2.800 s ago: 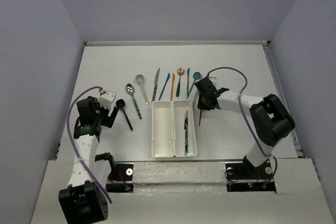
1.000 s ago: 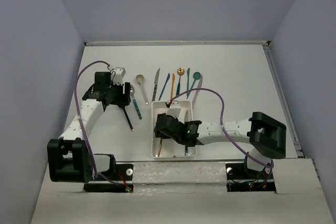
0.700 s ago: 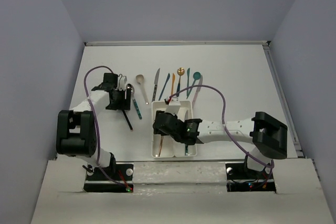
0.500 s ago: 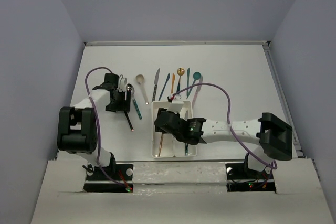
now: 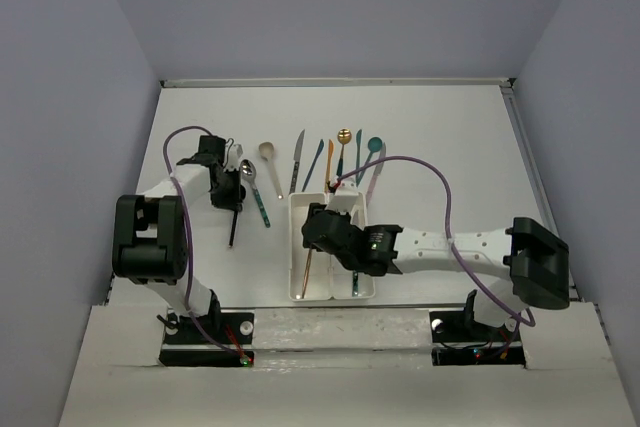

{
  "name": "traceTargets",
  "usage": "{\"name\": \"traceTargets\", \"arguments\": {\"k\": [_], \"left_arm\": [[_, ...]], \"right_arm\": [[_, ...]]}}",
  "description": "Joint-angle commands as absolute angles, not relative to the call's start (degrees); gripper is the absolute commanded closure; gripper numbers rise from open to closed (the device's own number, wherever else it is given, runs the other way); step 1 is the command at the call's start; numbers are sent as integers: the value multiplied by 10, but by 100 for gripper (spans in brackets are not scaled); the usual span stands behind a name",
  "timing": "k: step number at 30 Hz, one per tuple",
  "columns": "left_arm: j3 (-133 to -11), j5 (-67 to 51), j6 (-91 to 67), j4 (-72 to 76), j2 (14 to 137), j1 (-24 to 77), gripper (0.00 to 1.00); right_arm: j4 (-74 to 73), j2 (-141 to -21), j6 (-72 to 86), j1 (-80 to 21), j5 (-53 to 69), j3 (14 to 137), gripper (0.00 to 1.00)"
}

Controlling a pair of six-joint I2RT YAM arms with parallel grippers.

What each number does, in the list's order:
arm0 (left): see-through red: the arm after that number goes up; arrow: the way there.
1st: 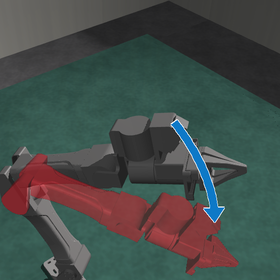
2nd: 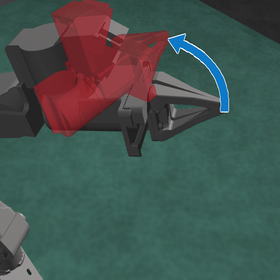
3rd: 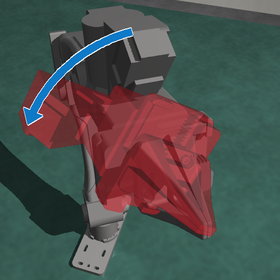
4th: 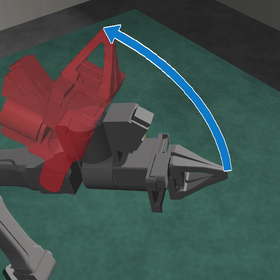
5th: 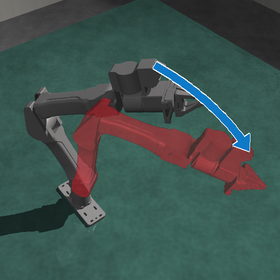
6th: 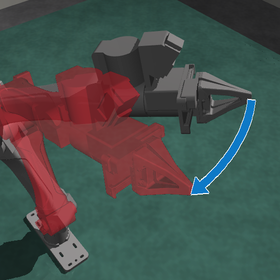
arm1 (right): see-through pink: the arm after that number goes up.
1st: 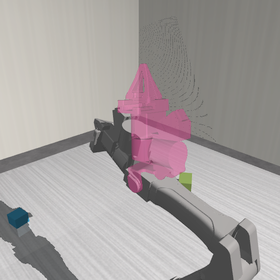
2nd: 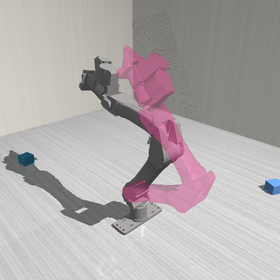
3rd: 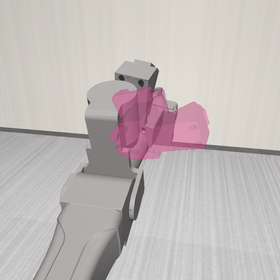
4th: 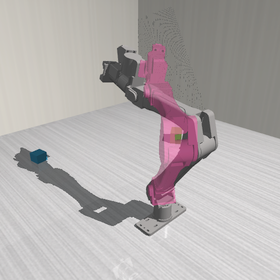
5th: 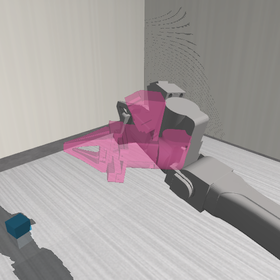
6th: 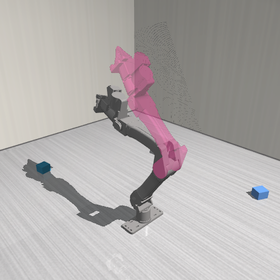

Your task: Sort the eating utensils into containers

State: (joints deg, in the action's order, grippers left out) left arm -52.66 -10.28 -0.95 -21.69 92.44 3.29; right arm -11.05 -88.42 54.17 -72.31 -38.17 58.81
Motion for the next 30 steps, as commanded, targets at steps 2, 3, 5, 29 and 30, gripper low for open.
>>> {"name": "traceTargets", "arguments": {"k": [2, 3, 5, 29, 30], "left_arm": [[-548, -129, -36, -243, 873, 5, 100], [-551, -134, -41, -247, 858, 0, 100], [-558, -160, -46, -264, 833, -26, 100], [-323, -383, -423, 54, 626, 230, 100], [-309, -385, -431, 68, 627, 241, 100]], "right_arm": [[-108, -848, 541, -724, -417, 576, 48], [-109, -845, 541, -724, -417, 574, 48], [-109, -835, 541, -724, -418, 566, 48], [-134, -674, 628, -679, -463, 426, 50], [-141, -680, 632, -679, -466, 431, 50]]}}
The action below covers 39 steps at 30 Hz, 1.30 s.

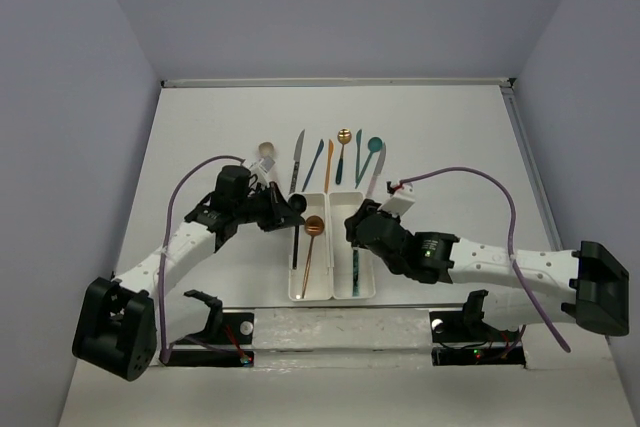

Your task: Sort the eating utensils into containers

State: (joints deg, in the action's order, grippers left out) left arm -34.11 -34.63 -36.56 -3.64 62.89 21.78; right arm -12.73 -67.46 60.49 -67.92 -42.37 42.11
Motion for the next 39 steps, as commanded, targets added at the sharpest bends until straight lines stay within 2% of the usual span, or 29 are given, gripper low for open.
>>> {"name": "traceTargets", "arguments": {"k": [1, 12, 16, 18, 19, 20, 25, 36, 39], "left_arm": [[-305, -378, -431, 80, 626, 247, 100], [-255, -323, -433, 158, 626, 258, 99], [-245, -309, -421, 159, 631, 258, 79], [-242, -307, -418, 160, 635, 259, 73], [-241, -305, -417, 161, 635, 259, 66], [-239, -302, -416, 161, 636, 259, 65], [-236, -295, -411, 162, 638, 259, 61], [-238, -298, -407, 163, 639, 258, 62], [-289, -295, -372, 122, 635, 259, 64]], "right_arm": [[-144, -683, 635, -679, -468, 433, 50], [-177, -701, 650, -679, -476, 454, 50], [-180, -691, 657, -679, -488, 447, 50], [-181, -687, 657, -679, -490, 444, 50], [-182, -686, 658, -679, -491, 443, 50], [-182, -684, 658, -679, -492, 440, 50], [-186, -674, 658, -679, -496, 434, 50], [-189, -679, 646, -668, -478, 436, 51], [-189, -681, 587, -607, -422, 452, 52]]}}
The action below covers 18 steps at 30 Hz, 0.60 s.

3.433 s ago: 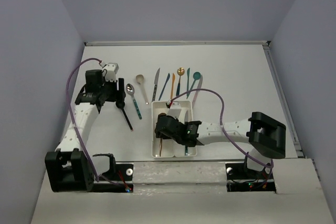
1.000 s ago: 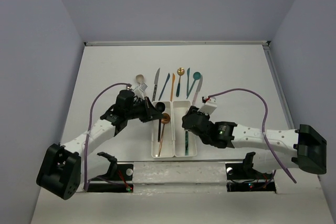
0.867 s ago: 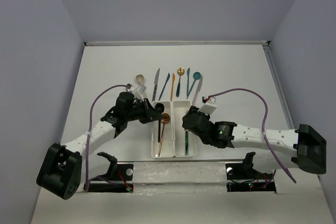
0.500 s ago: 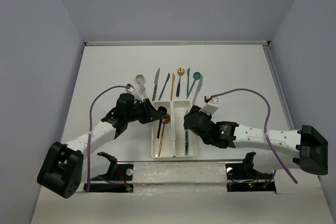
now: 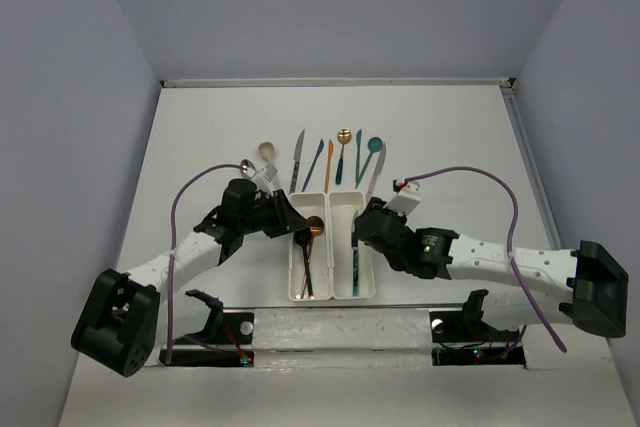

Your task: Sort the eating utensils into containers

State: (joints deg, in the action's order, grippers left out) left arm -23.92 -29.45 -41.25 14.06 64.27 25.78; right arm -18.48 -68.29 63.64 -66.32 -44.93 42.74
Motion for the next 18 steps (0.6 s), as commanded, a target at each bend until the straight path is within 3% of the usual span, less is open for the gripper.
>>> {"name": "traceTargets", "arguments": {"k": [1, 4, 10, 13, 18], "left_arm": [[-306, -294, -358, 110, 633, 259, 64], [-390, -276, -280, 47, 627, 258, 62], [-503, -254, -118, 13, 625, 169, 53], [-514, -207, -49, 11, 629, 115, 44], [-480, -99, 60, 16, 635, 67, 36]], "right_arm": [[-189, -683, 562, -581, -395, 458, 52], [-187, -689, 470, -471, -276, 489, 52], [-192, -779, 357, -321, -212, 592, 47], [-210, -867, 333, -316, -198, 659, 36], [-263, -994, 312, -316, -205, 750, 33]]}}
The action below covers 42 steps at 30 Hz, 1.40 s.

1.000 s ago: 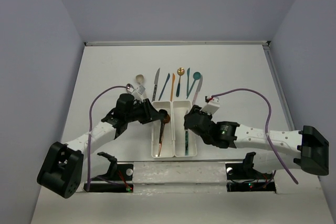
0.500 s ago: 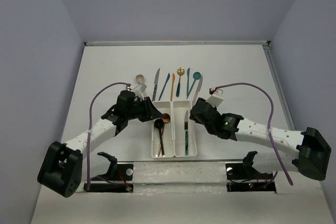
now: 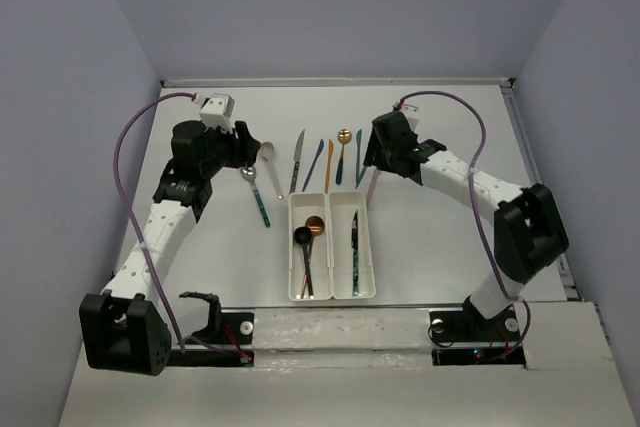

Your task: Sort the eating utensils into containers

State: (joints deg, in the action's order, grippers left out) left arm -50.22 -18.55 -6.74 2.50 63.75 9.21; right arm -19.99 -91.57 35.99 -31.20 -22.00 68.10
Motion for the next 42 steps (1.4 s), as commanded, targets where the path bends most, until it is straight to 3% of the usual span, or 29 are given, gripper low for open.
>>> {"name": "traceTargets", "arguments": {"k": [1, 10, 16, 19, 22, 25, 31, 39, 42], "left_arm": [[-473, -98, 66, 18, 632, 59, 36], [-379, -131, 85, 71, 553, 14, 31], [-374, -141, 84, 80, 539, 12, 29], [-374, -139, 83, 81, 541, 11, 29], [-372, -141, 83, 79, 540, 7, 29], [-374, -148, 83, 76, 538, 5, 29], [-369, -170, 86, 75, 531, 5, 29], [-365, -171, 91, 78, 526, -11, 28], [-360, -169, 91, 83, 529, -11, 28]], "right_arm": [[-267, -1010, 310, -316, -207, 761, 33], [-279, -1110, 323, -316, -222, 784, 36], [-269, -1154, 333, -316, -202, 768, 45], [-269, -1166, 335, -316, -208, 766, 55], [-267, -1165, 341, -316, -221, 750, 85], [-258, -1137, 353, -316, -233, 716, 100], [-258, -1056, 374, -310, -285, 640, 100], [-235, -837, 351, -310, -308, 536, 100], [-253, -756, 348, -364, -325, 525, 100]]}}
